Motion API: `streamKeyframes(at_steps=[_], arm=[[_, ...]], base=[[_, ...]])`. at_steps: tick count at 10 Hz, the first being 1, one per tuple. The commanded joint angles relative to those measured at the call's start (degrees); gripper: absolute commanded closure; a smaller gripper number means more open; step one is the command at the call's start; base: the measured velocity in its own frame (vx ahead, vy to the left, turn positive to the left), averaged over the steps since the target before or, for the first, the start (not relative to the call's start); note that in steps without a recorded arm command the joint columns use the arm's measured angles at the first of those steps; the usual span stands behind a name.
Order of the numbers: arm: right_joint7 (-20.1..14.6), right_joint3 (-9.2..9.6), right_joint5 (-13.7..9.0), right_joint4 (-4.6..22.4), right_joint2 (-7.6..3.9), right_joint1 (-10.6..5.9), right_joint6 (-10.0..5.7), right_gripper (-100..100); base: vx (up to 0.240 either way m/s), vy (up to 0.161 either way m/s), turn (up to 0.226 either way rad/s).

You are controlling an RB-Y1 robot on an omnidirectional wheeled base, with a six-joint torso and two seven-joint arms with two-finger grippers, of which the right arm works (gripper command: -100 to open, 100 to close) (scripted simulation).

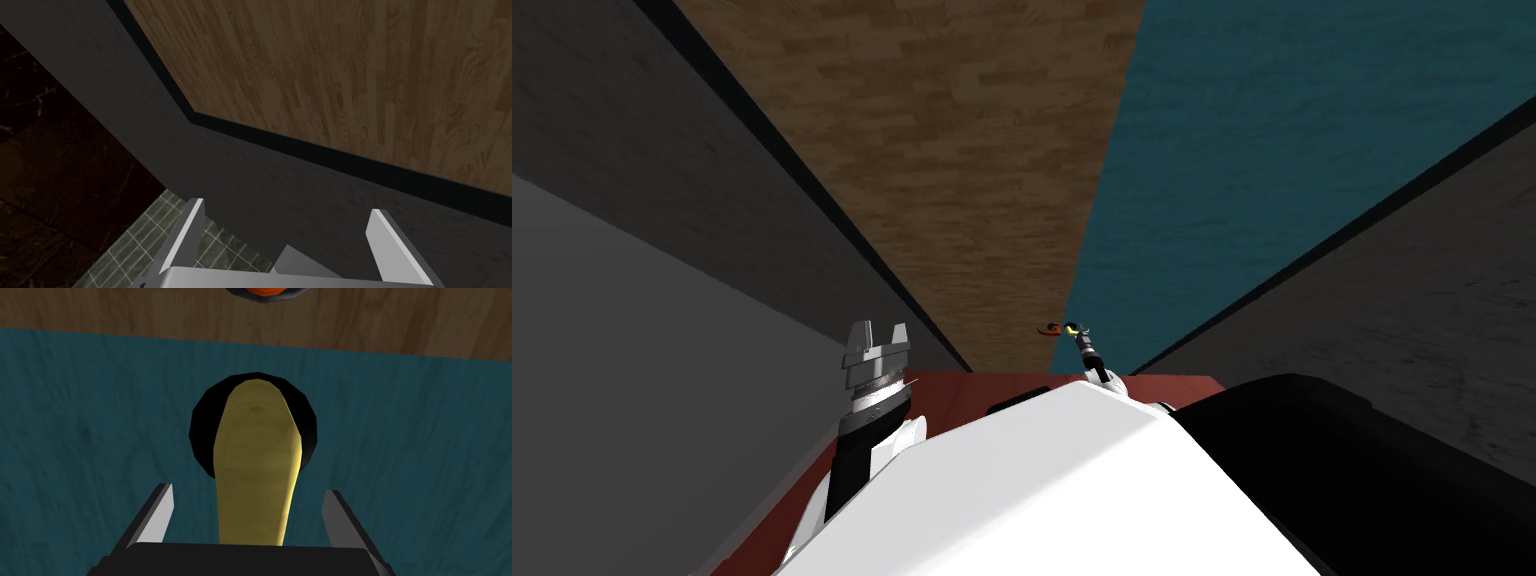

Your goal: Pull the door open

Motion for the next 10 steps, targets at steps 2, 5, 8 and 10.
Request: streamKeyframes(at_steps=[2, 5, 8, 10], arm=[[0.0, 0.0, 0.0, 0.0, 0.0, 0.0, 0.0, 100], [0.0, 0.0, 0.0, 0.0, 0.0, 0.0, 0.0, 100], [-0.24, -0.69, -0.56, 0.84, -1.33, 1.2, -0.05, 100], [-0.5, -0.94, -0.93, 1.42, -2.26, 1.86, -0.27, 100]], base=[[0.025, 0.016, -0.008], [-0.017, -0.009, 0.015], [-0.038, -0.014, -0.044], [-0.12, -0.044, -0.07]])
